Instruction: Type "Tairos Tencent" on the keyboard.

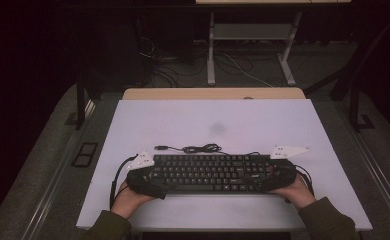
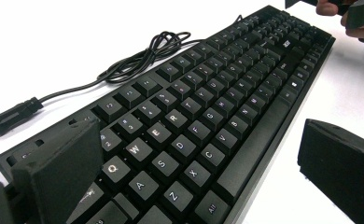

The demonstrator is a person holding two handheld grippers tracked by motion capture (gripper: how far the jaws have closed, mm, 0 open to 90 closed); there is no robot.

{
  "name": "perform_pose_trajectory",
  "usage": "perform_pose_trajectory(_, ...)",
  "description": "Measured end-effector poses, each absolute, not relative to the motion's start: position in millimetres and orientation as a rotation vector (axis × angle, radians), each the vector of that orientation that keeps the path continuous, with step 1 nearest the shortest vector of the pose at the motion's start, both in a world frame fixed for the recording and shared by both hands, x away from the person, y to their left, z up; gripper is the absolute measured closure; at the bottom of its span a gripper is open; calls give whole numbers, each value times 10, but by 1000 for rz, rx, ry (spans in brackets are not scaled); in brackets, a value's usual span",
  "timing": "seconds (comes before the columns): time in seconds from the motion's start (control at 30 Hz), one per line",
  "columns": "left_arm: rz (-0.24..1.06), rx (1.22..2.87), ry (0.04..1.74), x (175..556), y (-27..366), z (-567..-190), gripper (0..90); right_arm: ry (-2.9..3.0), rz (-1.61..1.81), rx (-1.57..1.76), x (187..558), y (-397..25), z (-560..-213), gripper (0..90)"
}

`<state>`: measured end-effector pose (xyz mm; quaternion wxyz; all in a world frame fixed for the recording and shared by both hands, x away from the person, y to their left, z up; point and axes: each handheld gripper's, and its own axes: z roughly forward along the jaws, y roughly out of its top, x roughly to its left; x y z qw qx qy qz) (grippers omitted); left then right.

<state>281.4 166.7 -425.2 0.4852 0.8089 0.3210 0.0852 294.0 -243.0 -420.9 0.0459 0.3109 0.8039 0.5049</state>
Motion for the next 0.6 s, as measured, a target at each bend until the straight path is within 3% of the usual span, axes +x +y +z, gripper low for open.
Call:
perform_pose_trajectory(0.43, 207, 1971, 776, 2811, 1663, -4249, 0, 2480, 1533, 917, 2990, -2290, -4217, 93)
perform_pose_trajectory(0.6, 208, 1971, 774, 2811, 1662, -4246, 0, 2495, 1533, 908, 3013, -2242, -4221, 157)
